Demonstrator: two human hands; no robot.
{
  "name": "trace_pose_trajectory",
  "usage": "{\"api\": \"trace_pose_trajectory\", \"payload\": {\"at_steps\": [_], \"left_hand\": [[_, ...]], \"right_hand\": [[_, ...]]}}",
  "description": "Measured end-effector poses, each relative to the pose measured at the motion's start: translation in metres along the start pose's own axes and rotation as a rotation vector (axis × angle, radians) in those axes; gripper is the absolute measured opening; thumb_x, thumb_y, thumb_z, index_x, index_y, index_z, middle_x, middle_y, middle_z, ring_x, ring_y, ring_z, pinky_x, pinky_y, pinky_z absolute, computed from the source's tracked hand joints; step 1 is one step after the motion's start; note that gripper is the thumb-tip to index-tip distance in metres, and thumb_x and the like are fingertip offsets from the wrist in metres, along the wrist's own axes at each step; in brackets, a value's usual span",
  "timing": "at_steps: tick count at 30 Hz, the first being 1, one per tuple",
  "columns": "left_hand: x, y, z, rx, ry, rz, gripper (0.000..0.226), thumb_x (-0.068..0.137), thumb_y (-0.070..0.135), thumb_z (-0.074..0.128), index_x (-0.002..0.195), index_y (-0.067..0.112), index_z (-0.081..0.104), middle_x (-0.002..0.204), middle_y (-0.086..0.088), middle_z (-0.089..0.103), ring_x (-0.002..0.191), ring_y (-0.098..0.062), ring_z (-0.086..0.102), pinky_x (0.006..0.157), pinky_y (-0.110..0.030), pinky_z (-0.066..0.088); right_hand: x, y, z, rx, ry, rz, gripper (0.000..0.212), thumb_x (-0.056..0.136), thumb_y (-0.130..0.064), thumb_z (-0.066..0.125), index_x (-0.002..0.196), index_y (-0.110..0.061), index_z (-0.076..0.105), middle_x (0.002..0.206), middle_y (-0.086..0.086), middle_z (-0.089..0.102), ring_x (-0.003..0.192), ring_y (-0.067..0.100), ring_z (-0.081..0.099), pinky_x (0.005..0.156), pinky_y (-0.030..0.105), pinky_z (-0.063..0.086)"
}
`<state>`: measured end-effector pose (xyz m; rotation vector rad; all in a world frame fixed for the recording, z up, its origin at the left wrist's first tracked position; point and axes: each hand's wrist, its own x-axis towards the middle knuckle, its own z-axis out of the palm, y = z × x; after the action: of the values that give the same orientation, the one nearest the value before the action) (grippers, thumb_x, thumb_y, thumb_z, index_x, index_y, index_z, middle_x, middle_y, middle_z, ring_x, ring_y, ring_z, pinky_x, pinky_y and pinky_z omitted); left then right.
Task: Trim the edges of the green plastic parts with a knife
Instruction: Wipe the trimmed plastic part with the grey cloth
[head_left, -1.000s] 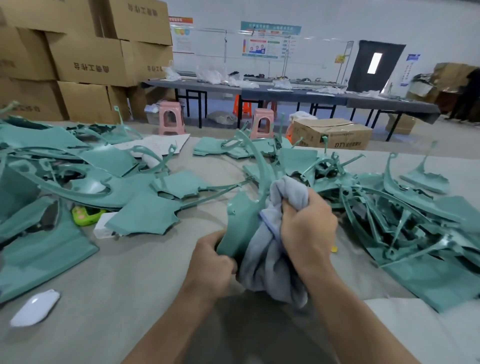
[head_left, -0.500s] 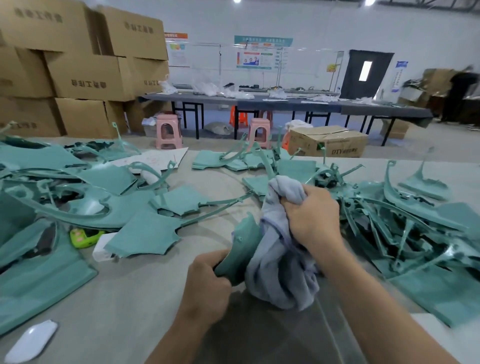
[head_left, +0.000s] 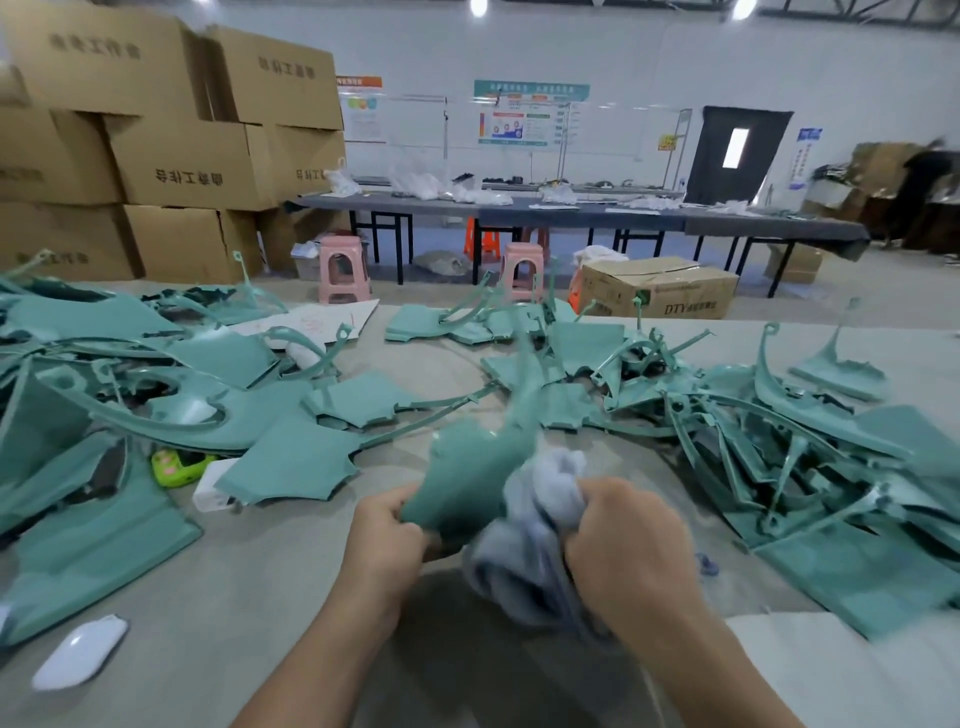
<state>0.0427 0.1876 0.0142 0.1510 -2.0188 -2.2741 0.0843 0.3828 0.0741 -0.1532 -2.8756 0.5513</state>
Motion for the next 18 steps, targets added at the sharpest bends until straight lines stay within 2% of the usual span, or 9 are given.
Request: {"api": "trace_pose_trajectory", "payload": {"at_steps": [4, 6, 7, 9, 11, 13, 15, 17, 18], "left_hand": [[0.005, 0.003, -0.009, -0.150, 0.102, -0.059, 0.055, 0.066, -0.033, 0.044, 0.090, 0.008, 0.072, 0.080, -0.013, 0.077, 0.066, -0.029, 0.074, 0.056, -0.034, 0.059], [0.008, 0.005, -0.006, -0.148, 0.109, -0.039, 0.056, 0.068, -0.033, 0.044, 0.089, 0.010, 0.072, 0.084, -0.013, 0.077, 0.074, -0.032, 0.075, 0.059, -0.037, 0.061], [0.008, 0.006, -0.002, -0.102, 0.128, -0.008, 0.055, 0.069, -0.032, 0.046, 0.088, 0.011, 0.073, 0.085, -0.011, 0.077, 0.079, -0.033, 0.074, 0.062, -0.040, 0.062], [0.004, 0.006, 0.001, 0.129, 0.180, 0.178, 0.055, 0.075, -0.025, 0.054, 0.088, 0.024, 0.075, 0.088, -0.002, 0.078, 0.087, -0.025, 0.073, 0.075, -0.042, 0.063], [-0.008, 0.009, 0.002, 0.360, 0.198, 0.440, 0.060, 0.083, -0.008, 0.054, 0.099, 0.047, 0.073, 0.101, 0.021, 0.075, 0.097, -0.002, 0.069, 0.085, -0.021, 0.056], [-0.023, 0.015, 0.004, 0.538, 0.132, 0.675, 0.050, 0.089, 0.015, 0.047, 0.121, 0.049, 0.066, 0.119, 0.037, 0.064, 0.114, 0.015, 0.058, 0.094, -0.004, 0.042], [-0.031, 0.010, 0.005, 0.649, -0.045, 0.773, 0.056, 0.083, 0.021, 0.048, 0.136, 0.036, 0.060, 0.139, 0.026, 0.057, 0.130, 0.008, 0.050, 0.108, -0.011, 0.037], [-0.033, 0.005, 0.005, 0.640, -0.230, 0.702, 0.077, 0.067, 0.020, 0.059, 0.142, 0.037, 0.054, 0.149, 0.027, 0.047, 0.141, 0.004, 0.039, 0.114, -0.017, 0.032], [-0.032, 0.005, 0.004, 0.584, -0.270, 0.627, 0.084, 0.061, 0.023, 0.063, 0.143, 0.040, 0.053, 0.153, 0.030, 0.041, 0.144, 0.005, 0.033, 0.116, -0.018, 0.030]], "right_hand": [[-0.005, 0.025, -0.011, 0.394, 0.155, 0.137, 0.022, 0.088, -0.043, 0.065, 0.075, -0.026, 0.066, 0.065, -0.005, 0.068, 0.067, 0.020, 0.063, 0.064, 0.038, 0.054], [-0.005, 0.030, -0.016, 0.275, 0.191, 0.090, 0.031, 0.080, -0.064, 0.060, 0.094, -0.039, 0.070, 0.082, -0.015, 0.073, 0.083, 0.016, 0.067, 0.079, 0.039, 0.054], [-0.004, 0.029, -0.016, 0.103, 0.204, 0.035, 0.051, 0.077, -0.071, 0.058, 0.120, -0.044, 0.064, 0.106, -0.020, 0.072, 0.105, 0.014, 0.065, 0.094, 0.039, 0.050], [-0.002, 0.017, -0.013, 0.084, 0.337, -0.084, 0.100, 0.075, -0.071, 0.067, 0.158, -0.042, 0.020, 0.144, -0.021, 0.050, 0.136, 0.010, 0.045, 0.112, 0.036, 0.036], [-0.004, -0.004, -0.002, 0.419, 0.318, -0.148, 0.116, 0.071, -0.067, 0.074, 0.159, -0.051, -0.001, 0.132, -0.036, 0.046, 0.122, -0.003, 0.049, 0.100, 0.027, 0.042], [-0.007, -0.029, 0.013, 0.960, 0.028, -0.070, 0.104, 0.063, -0.066, 0.076, 0.151, -0.062, 0.022, 0.118, -0.042, 0.052, 0.113, -0.012, 0.056, 0.090, 0.019, 0.049], [-0.006, -0.044, 0.032, 1.343, -0.158, 0.038, 0.061, 0.062, -0.055, 0.080, 0.121, -0.047, 0.065, 0.106, -0.019, 0.074, 0.104, 0.005, 0.071, 0.081, 0.023, 0.058], [-0.001, -0.041, 0.044, 1.523, -0.190, 0.192, 0.022, 0.080, -0.025, 0.078, 0.102, -0.022, 0.076, 0.099, 0.007, 0.079, 0.098, 0.029, 0.075, 0.077, 0.034, 0.061], [0.000, -0.036, 0.044, 1.627, -0.206, 0.250, 0.019, 0.086, -0.007, 0.071, 0.103, -0.011, 0.076, 0.101, 0.016, 0.078, 0.099, 0.036, 0.074, 0.077, 0.039, 0.062]]}}
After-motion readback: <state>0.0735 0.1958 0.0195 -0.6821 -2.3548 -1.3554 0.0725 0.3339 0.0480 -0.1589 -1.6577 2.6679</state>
